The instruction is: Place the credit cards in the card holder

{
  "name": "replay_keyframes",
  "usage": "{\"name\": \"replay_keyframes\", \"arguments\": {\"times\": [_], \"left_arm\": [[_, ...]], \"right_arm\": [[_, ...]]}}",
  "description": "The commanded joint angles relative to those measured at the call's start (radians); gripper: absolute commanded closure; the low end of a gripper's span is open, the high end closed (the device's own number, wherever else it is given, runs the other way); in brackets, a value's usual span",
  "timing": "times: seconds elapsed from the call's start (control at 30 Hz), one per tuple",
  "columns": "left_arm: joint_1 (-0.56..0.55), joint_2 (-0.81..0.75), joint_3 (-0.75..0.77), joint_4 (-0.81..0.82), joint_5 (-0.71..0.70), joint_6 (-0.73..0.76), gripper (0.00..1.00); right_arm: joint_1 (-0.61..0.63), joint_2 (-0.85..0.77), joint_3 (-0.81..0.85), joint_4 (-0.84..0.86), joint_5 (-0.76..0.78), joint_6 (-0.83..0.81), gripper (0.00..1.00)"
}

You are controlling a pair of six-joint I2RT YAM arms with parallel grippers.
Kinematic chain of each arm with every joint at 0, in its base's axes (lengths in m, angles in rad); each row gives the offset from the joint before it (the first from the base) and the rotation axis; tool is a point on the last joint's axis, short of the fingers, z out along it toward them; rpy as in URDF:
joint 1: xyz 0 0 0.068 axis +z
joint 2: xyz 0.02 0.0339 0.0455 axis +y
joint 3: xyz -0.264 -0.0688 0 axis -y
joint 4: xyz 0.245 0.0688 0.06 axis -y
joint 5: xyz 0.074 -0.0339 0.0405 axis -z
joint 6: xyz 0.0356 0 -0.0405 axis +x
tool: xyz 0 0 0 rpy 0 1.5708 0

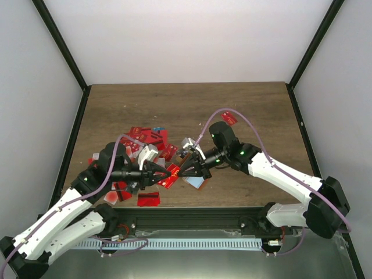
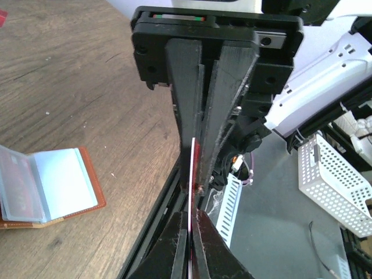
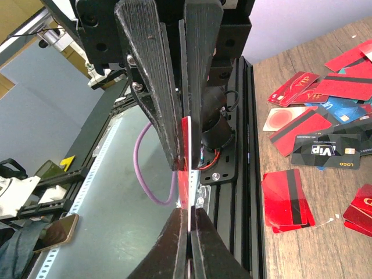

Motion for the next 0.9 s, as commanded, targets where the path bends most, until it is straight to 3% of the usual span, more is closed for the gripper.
{"name": "replay_keyframes", "arguments": {"times": [0.0, 0.07, 0.1, 0.2, 0.27, 0.47, 0.6, 0.87], "left_arm": [[-0.015, -0.001, 0.029, -0.024, 0.002, 0.022, 0.96], [-0.018, 0.003, 0.029, -0.024, -0.016, 0.014, 0.96], [-0.017, 0.008, 0.031, -0.024, -0.04, 0.007, 0.96], [-0.02, 0.035, 0.037, -0.018, -0.083, -0.024, 0.96], [-0.029, 0.064, 0.03, 0.001, -0.111, -0.046, 0.96], [-0.092, 0.244, 0.01, 0.152, -0.184, -0.097, 0.96], [-0.123, 0.368, 0.014, 0.276, -0.219, -0.147, 0.96], [-0.139, 0.634, 0.066, 0.388, -0.252, -0.161, 0.96]], "right_arm": [[0.006, -0.018, 0.046, -0.002, -0.007, -0.001, 0.99], [0.006, -0.02, 0.045, 0.001, 0.008, 0.011, 0.98], [0.006, -0.022, 0.042, 0.004, 0.035, 0.026, 0.91], [0.005, -0.042, 0.017, 0.018, 0.218, 0.116, 0.45], [-0.009, -0.057, -0.009, 0.032, 0.435, 0.244, 0.35], [-0.076, -0.18, -0.197, 0.017, 0.864, 0.657, 0.29], [-0.076, -0.275, -0.291, -0.052, 1.044, 0.793, 0.3], [-0.075, -0.33, -0.389, -0.103, 1.084, 0.867, 0.38]]}}
